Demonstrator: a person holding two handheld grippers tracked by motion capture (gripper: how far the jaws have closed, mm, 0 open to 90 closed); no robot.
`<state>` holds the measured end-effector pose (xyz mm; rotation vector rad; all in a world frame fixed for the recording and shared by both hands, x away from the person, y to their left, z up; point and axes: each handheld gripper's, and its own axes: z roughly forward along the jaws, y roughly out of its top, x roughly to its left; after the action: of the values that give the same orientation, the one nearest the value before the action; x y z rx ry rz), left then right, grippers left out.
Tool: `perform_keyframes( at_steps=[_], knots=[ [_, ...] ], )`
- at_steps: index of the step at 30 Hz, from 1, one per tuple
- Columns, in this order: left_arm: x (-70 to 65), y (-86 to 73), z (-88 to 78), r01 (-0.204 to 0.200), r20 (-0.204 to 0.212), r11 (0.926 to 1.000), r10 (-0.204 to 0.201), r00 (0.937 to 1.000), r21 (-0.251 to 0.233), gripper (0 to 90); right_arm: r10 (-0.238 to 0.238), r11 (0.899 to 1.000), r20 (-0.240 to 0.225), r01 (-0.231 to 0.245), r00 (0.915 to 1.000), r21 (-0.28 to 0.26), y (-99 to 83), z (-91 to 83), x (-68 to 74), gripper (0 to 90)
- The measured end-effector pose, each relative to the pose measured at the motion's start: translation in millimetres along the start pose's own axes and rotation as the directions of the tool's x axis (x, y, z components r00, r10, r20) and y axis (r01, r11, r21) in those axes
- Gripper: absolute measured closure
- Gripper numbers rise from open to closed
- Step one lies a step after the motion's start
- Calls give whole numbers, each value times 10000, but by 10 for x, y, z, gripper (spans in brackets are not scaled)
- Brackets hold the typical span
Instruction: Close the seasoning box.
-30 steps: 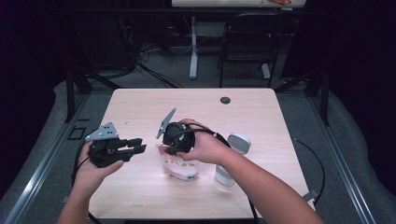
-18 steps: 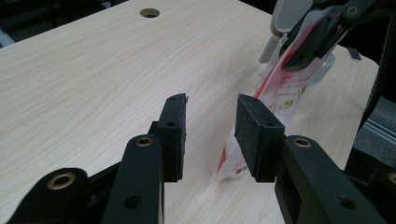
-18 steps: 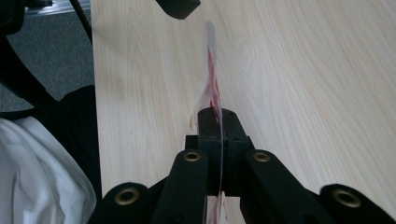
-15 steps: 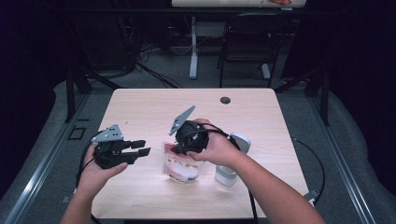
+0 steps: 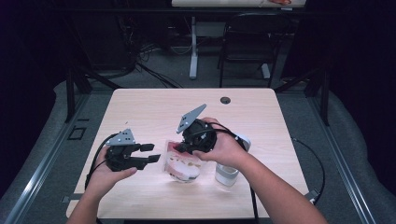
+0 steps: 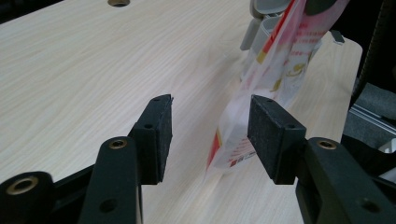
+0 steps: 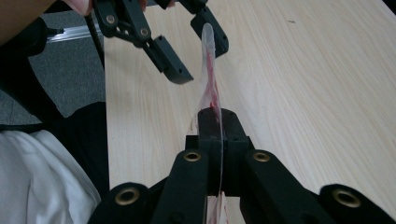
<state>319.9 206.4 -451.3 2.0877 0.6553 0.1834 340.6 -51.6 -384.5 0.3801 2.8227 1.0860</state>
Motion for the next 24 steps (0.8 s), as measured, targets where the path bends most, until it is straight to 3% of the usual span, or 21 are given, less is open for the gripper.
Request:
perform_keyframes(
  at_steps=[6,12,19,24],
  knots=[
    [4,-24,67,-183,489,9998,185,9986,-47,467,-136,9999,-35,136,9999,-49,42,-64,8,898],
    [49,-66,98,-9,1169,9994,49,9931,-341,462,-343,9993,-21,343,9994,-133,118,-154,26,898],
    [51,-88,144,-413,1358,9980,476,9896,-486,449,-403,9986,-64,401,9992,-339,194,-209,41,898],
    [26,-92,193,-738,1493,9969,769,9858,-262,432,-546,9980,-139,541,9984,-342,240,-211,46,899]
  ],
)
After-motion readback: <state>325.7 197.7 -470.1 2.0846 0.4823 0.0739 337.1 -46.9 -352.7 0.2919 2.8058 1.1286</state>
